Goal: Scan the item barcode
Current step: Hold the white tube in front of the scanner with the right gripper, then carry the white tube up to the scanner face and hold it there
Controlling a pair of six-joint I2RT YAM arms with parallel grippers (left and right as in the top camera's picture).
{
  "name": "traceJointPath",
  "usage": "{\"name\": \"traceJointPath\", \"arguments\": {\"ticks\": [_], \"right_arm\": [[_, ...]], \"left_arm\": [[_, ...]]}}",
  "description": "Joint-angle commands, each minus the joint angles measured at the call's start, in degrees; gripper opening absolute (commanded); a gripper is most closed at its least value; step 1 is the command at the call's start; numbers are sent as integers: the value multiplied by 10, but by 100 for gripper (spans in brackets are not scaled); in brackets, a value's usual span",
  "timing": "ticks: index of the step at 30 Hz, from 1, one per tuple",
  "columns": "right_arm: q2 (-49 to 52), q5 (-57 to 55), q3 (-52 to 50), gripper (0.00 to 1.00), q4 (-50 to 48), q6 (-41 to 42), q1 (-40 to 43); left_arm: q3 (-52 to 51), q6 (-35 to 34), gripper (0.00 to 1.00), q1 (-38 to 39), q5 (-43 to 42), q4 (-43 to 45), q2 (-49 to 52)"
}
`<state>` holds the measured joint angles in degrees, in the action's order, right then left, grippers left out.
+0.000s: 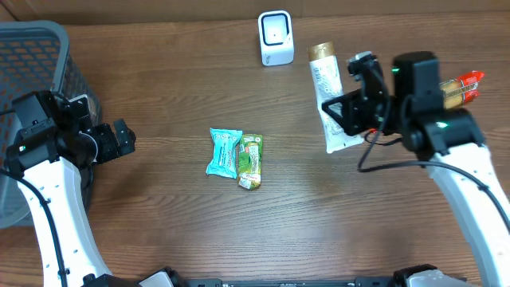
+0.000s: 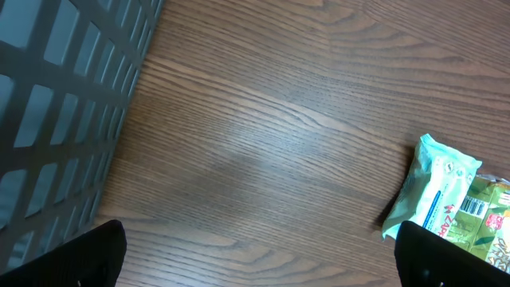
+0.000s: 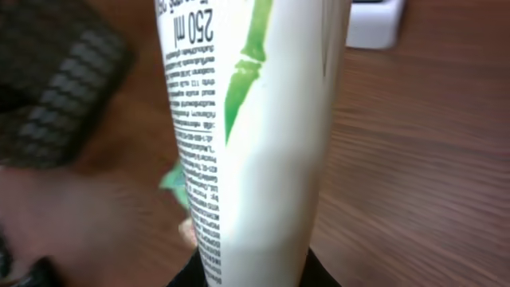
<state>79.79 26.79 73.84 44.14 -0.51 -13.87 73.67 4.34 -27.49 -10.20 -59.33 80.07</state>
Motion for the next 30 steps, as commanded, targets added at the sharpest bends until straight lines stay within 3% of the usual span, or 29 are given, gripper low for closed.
{"name": "traceJointPath", "arguments": {"ticks": [1,12,16,21,23,30], "right_arm": [[51,-175,17,3,-31,35,-44],[212,-237,242,3,-51,4,-59],[247,-289,248,4,-91,-15,-68],[311,-433,248,4,-177,-15,-85],[337,-459,248,4,-214,-58,-90],[431,-565,248,4,-385,-333,-119]], "left_arm": [[6,-11,100,1,3,0,4],[6,-11,99,1,3,0,4],[6,-11,100,1,3,0,4],[6,-12,100,1,3,0,4],[6,-11,100,1,3,0,4],[6,-11,100,1,3,0,4]]}}
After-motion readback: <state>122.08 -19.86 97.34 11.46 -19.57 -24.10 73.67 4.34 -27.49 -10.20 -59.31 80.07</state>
